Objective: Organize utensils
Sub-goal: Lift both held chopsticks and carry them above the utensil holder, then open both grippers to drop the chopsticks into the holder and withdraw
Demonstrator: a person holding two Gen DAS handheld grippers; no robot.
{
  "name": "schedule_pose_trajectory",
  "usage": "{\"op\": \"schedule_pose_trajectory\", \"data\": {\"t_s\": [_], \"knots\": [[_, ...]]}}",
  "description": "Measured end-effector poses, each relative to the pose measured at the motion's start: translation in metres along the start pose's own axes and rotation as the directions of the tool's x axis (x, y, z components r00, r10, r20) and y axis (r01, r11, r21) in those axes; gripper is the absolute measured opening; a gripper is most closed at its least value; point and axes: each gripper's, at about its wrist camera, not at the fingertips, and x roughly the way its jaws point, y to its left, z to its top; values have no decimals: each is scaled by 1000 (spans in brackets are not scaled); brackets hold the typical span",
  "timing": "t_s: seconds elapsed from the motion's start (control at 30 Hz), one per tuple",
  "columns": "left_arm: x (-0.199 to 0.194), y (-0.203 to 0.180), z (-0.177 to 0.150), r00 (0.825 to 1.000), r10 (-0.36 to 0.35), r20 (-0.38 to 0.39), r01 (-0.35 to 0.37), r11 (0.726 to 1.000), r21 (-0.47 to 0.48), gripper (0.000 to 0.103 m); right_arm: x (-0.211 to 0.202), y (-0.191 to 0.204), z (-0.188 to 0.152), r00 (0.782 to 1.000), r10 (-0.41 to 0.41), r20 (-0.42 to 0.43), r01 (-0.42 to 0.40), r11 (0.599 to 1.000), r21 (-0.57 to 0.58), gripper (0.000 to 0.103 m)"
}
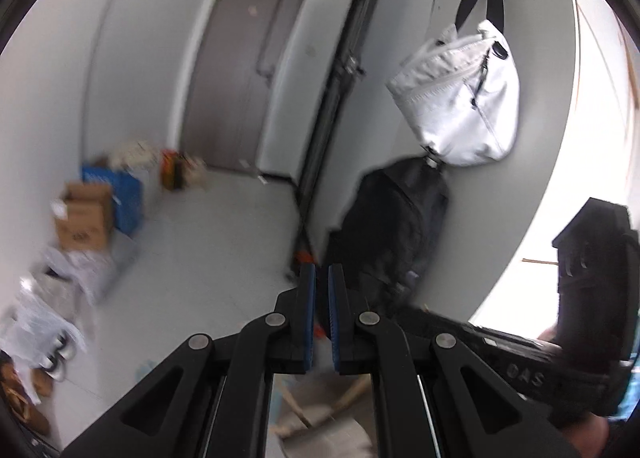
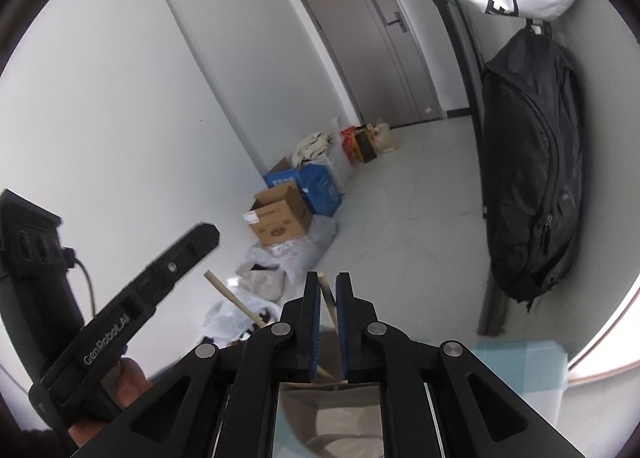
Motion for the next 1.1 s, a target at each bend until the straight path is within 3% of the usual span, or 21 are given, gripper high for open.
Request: {"op": "schedule_pose_trajectory", "data": {"t_s": [0.03,0.1,0.17,0.27,0.33,0.4,0.87,1.1], "knots": [[-1,0,1,1000,-18,-18,18,1000,-12,4,-5,0,-1,1000,9,11,-10,1000,15,9],[-4,0,2,998,-22,-51,21,1000,-12,18,-12,1,-2,999,43,8,-43,999,31,13],[-9,1,3,998,-16,-54,15,1000,-24,48,-19,3,-3,999,45,8,-45,998,31,18],[-20,3,10,999,-13,-42,11,999,-45,50,-33,2,-6,999,38,30,-39,998,47,36],[-27,2,13,999,-7,-48,5,998,-56,50,-45,1,-7,998,34,52,-37,998,59,41],[-36,0,16,999,5,-36,-7,998,-56,59,-56,0,-10,997,26,66,-30,997,70,51],[-74,-17,5,992,124,-8,-124,991,-58,74,-107,26,-30,993,-42,110,42,999,6,81],[-81,-15,-21,981,183,-60,-187,980,-72,75,-108,39,-56,993,-100,64,104,992,-64,91]]}}
